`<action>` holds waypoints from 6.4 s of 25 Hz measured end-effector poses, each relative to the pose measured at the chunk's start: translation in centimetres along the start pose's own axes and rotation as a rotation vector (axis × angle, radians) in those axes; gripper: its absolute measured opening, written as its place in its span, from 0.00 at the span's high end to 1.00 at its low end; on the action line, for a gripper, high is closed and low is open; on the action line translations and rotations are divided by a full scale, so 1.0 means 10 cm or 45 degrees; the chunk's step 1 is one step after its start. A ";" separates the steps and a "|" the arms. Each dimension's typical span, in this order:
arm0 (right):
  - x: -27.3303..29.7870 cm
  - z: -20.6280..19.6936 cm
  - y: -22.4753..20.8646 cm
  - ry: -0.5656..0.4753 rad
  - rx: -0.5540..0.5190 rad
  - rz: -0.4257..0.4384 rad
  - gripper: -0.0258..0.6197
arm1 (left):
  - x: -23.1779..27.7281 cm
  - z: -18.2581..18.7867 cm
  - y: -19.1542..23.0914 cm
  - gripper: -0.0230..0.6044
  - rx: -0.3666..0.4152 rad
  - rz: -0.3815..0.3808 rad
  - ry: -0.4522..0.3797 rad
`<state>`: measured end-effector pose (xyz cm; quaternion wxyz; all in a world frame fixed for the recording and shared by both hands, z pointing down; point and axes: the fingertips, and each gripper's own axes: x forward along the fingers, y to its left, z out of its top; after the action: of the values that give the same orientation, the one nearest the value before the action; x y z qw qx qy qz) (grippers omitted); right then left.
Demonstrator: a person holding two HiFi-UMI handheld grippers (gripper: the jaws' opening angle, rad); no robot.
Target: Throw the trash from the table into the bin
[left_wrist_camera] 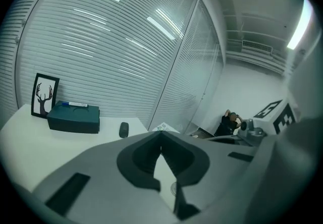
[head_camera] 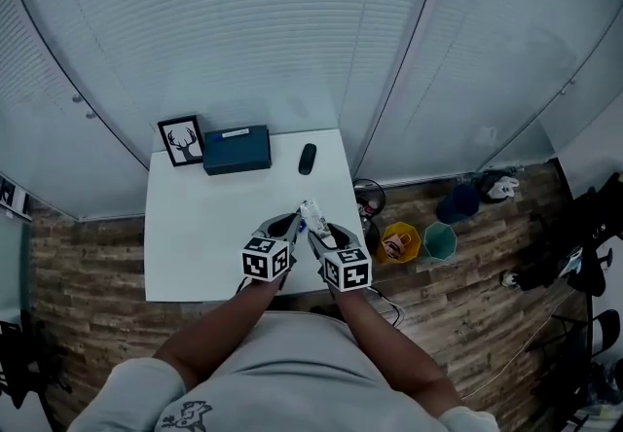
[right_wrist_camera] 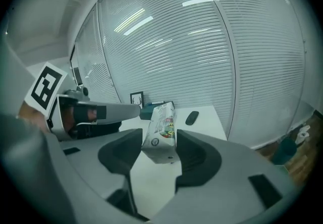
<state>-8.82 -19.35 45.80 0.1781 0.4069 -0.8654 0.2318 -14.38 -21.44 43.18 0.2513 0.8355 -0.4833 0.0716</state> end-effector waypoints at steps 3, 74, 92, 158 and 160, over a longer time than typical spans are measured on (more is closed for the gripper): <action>-0.06 -0.05 -0.05 -0.008 0.033 -0.034 0.62 | 0.04 -0.03 -0.06 0.95 0.015 -0.034 0.020; -3.69 -3.83 -0.69 -0.271 1.082 -0.972 0.62 | -0.23 -3.42 -3.51 0.95 0.494 -0.981 0.811; -2.97 -5.25 -1.23 -0.149 1.349 -0.976 0.62 | 0.39 -4.98 -3.00 0.95 0.499 -0.958 1.088; -3.44 -4.13 -1.25 -0.271 1.268 -1.114 0.95 | 0.47 -4.13 -3.71 0.95 0.555 -1.066 1.085; -3.53 -3.93 -1.17 -0.273 1.242 -1.103 0.95 | 0.40 -3.92 -3.79 0.95 0.590 -1.103 1.067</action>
<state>26.51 17.47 63.81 -0.0367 0.7731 -0.4321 0.4629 24.55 10.07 65.22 0.2381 0.8887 0.0650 0.3863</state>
